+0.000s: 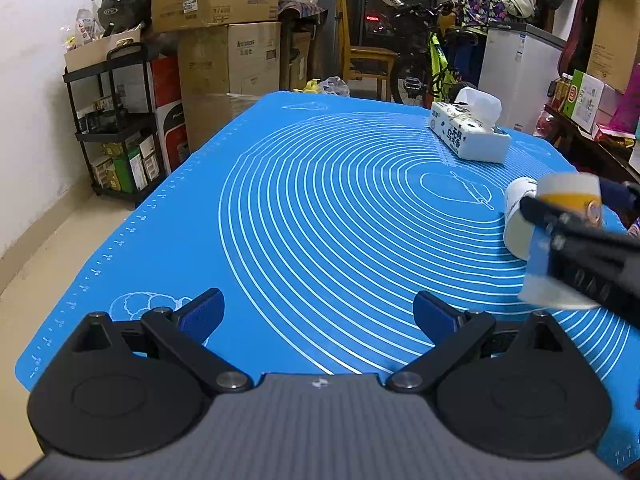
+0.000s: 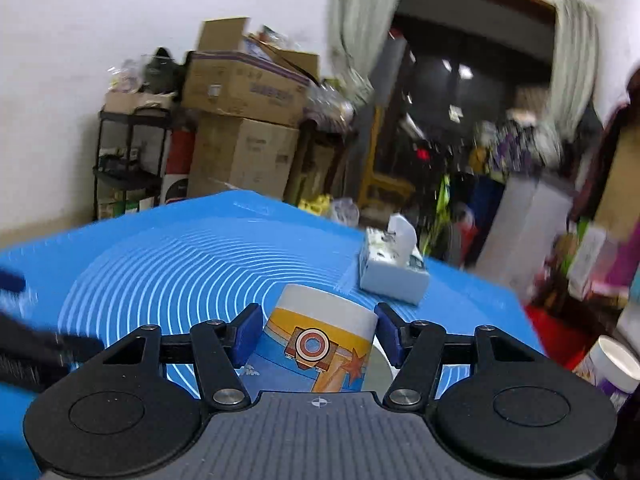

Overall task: Flip cup upside down
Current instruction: 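Lift the cartoon cup with the right gripper and rotate it rim-down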

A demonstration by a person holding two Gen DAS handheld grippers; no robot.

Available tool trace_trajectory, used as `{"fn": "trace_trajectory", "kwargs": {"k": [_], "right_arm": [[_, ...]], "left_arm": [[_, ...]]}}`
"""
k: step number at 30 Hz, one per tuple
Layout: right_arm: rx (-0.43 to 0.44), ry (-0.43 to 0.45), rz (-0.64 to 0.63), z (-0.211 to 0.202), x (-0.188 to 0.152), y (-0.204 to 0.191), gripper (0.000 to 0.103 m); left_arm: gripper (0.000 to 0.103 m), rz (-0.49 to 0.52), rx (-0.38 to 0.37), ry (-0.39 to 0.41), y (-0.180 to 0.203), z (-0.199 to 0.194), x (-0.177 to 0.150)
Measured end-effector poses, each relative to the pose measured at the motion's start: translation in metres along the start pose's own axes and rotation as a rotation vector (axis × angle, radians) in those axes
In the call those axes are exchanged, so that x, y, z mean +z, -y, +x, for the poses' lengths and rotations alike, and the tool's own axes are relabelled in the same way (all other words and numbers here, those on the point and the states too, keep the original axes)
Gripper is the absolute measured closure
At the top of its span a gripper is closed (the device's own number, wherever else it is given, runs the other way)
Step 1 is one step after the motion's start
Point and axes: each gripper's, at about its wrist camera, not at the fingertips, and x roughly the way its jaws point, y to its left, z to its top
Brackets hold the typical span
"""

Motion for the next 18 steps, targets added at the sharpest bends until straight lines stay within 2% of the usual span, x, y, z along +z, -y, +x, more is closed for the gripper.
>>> {"fn": "trace_trajectory", "kwargs": {"k": [3,11,18], "right_arm": [[0.007,-0.003,-0.010,0.002,-0.012,0.001,0.038],[0.040,-0.003,-0.030,-0.027,-0.020,0.005,0.039],[0.047,-0.027,0.005,-0.040,-0.027,0.009,0.039]], "left_arm": [[0.003,0.015,-0.001,0.000,0.003,0.000,-0.001],[0.003,0.024,-0.016,-0.007,0.005,0.001,-0.002],[0.003,0.047,-0.029,-0.019,0.010,0.000,-0.004]]}}
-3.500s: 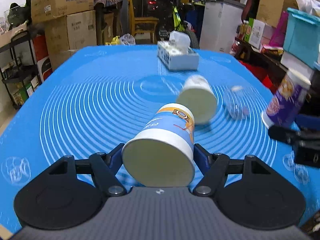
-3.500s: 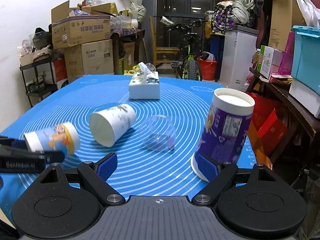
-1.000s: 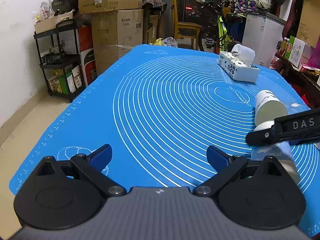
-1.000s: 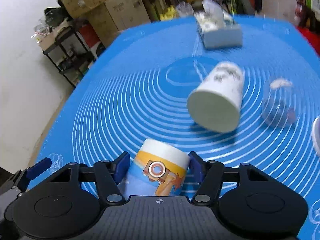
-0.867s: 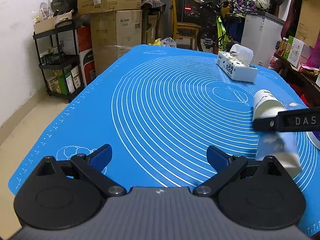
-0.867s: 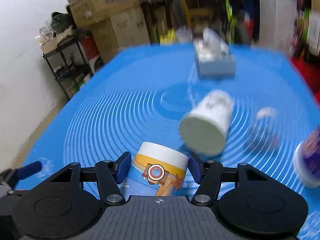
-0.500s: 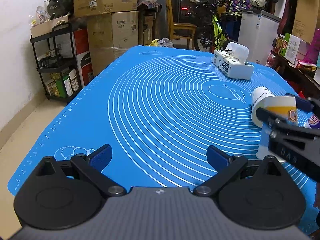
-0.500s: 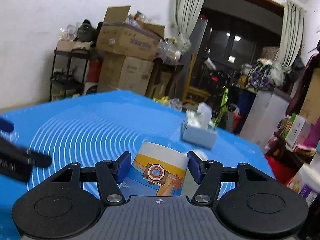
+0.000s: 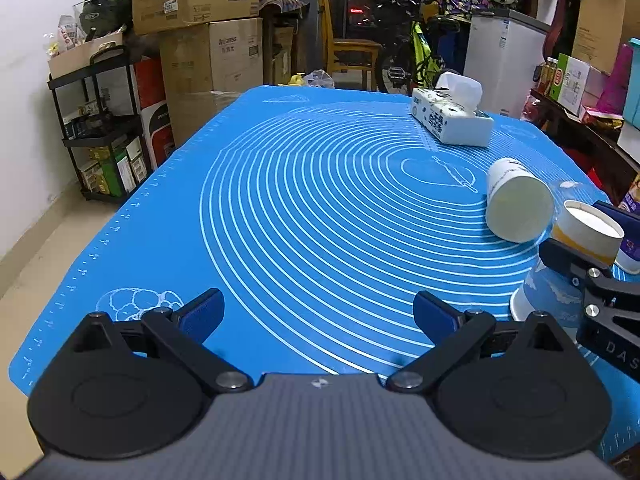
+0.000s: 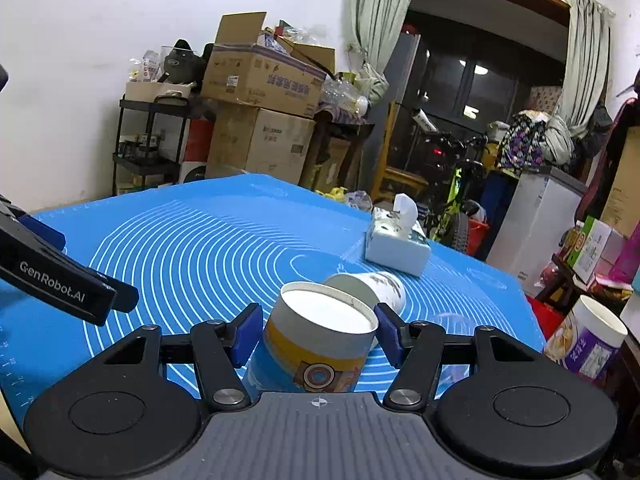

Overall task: Flip cup upside down
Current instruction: 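Lift the cartoon cup with the right gripper and rotate it rim-down, then lower the cup rim-first onto the mat and open the right gripper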

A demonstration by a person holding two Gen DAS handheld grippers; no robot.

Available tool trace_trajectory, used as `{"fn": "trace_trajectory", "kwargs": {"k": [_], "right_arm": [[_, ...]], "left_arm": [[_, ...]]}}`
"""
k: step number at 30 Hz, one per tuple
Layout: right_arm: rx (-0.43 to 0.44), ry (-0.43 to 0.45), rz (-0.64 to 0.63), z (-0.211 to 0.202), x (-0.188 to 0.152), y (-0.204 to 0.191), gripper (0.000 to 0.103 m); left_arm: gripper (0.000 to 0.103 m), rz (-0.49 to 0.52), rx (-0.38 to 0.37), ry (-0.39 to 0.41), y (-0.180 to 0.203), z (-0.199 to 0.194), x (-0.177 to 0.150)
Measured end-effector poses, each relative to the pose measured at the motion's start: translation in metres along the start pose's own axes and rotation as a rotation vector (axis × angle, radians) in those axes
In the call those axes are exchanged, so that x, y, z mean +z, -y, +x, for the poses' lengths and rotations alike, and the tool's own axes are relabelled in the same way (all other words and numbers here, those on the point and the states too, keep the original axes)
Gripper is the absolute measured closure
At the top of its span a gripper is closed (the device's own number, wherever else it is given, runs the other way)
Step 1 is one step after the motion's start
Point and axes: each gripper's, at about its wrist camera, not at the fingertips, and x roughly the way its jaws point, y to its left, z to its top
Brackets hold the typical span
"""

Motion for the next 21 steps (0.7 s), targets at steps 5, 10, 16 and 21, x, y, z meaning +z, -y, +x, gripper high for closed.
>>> {"fn": "trace_trajectory", "kwargs": {"k": [5,10,16,21], "right_arm": [[0.005,-0.027,0.024,-0.001,-0.002,0.002,0.037],[0.021,-0.042,0.068,-0.005,-0.002,0.008,0.030],[0.044,-0.066,0.174,-0.027,-0.007,0.032,0.022],[0.039,-0.088,0.254,-0.056,-0.021,0.056,0.022]], "left_arm": [[0.003,0.019,-0.018,0.004,0.004,-0.002,-0.003],[0.003,0.020,-0.037,0.006,0.010,-0.006,-0.003],[0.003,0.032,-0.071,0.038,0.022,-0.026,-0.006],[0.003,0.069,-0.109,0.061,0.044,-0.045,-0.013]]}}
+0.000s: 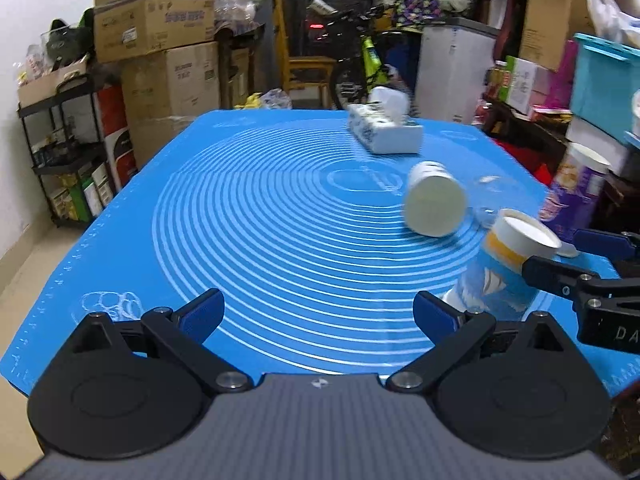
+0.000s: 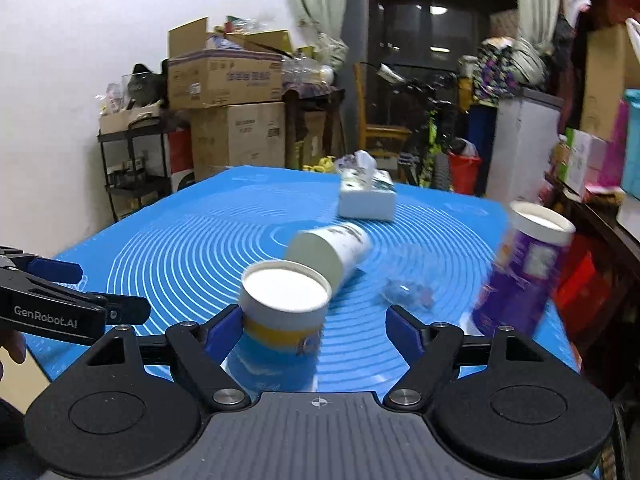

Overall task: Flip cup upside down
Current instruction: 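Lower the cup rim-first onto the mat and open the right gripper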

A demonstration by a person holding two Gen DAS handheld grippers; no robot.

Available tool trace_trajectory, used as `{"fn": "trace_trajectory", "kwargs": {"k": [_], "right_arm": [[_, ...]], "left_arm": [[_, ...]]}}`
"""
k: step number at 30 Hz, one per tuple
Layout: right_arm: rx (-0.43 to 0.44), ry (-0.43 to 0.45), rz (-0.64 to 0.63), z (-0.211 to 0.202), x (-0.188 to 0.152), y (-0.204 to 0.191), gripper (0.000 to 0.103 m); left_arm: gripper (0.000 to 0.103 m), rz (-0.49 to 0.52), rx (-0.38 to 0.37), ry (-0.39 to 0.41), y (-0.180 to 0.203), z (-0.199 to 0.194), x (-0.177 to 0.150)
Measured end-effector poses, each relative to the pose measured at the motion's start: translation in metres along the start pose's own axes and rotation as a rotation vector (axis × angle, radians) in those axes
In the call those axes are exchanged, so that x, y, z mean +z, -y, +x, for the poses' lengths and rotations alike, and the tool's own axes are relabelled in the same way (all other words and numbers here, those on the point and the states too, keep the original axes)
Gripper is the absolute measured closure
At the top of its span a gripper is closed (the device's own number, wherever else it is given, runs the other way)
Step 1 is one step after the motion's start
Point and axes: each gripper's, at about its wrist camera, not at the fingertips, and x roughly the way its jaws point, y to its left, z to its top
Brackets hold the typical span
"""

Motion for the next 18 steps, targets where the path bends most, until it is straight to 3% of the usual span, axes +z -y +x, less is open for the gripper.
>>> {"fn": "trace_trajectory", "kwargs": {"k": [18], "right_arm": [[-0.004,-0.068,0.065,-0.056,-0.031,0.035,0.022]], "left_arm": [[0.003,0.043,-0.083,-0.019,0.054,-0.029,-0.025]]}}
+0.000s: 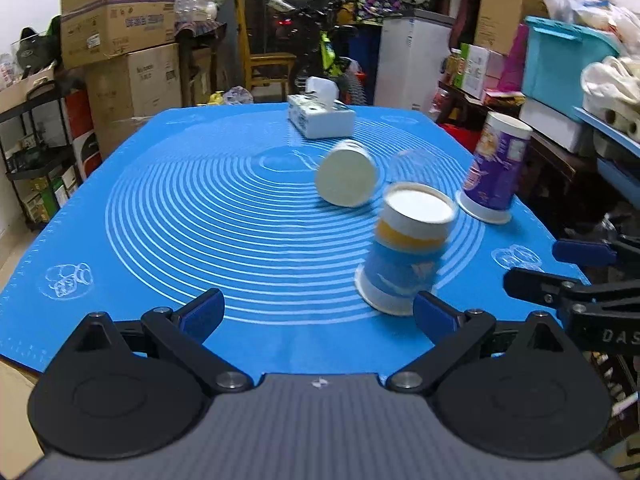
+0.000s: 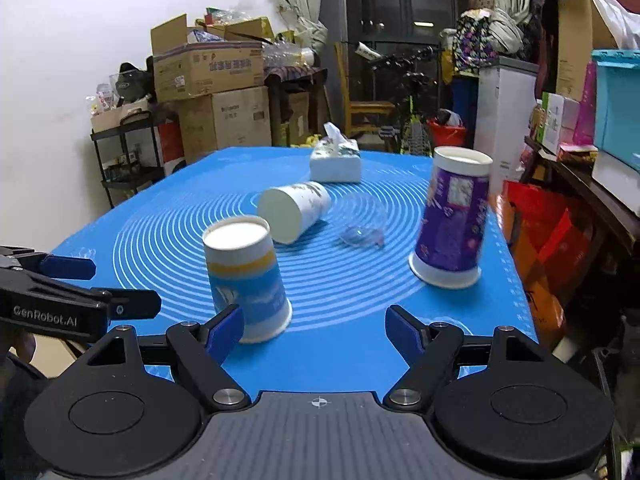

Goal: Flip cup upside down

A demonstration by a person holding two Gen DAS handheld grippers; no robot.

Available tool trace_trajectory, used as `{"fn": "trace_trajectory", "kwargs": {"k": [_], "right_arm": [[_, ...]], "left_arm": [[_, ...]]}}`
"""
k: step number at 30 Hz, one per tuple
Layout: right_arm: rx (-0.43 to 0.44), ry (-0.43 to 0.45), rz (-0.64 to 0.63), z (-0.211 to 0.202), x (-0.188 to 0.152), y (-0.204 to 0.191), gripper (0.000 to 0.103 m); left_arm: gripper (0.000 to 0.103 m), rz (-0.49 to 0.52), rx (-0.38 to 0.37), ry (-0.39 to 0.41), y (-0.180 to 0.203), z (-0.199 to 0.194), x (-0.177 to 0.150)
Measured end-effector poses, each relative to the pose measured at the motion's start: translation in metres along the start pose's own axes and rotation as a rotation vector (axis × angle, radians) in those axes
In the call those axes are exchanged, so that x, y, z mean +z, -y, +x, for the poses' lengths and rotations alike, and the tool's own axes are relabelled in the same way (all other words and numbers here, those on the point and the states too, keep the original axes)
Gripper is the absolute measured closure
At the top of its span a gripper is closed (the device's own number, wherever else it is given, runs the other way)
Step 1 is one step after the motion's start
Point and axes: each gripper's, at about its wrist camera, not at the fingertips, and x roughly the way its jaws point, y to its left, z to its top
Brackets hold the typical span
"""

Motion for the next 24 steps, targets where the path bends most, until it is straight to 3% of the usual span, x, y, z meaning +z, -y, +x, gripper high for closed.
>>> {"fn": "trace_trajectory", "kwargs": {"k": [10,24], "right_arm": [[-0.049,-0.056,0.006,-0.014,-0.010,0.006,0.022],[-0.057,-0.080,0.007,-0.011,-0.013,0.011,0.022]], "left_arm": [[0.004,0.043,-0.021,-0.016,0.025,-0.009,-0.011],[0.004,0.055,-0.015,-0.021,0.032,-0.008,-0.013]]}}
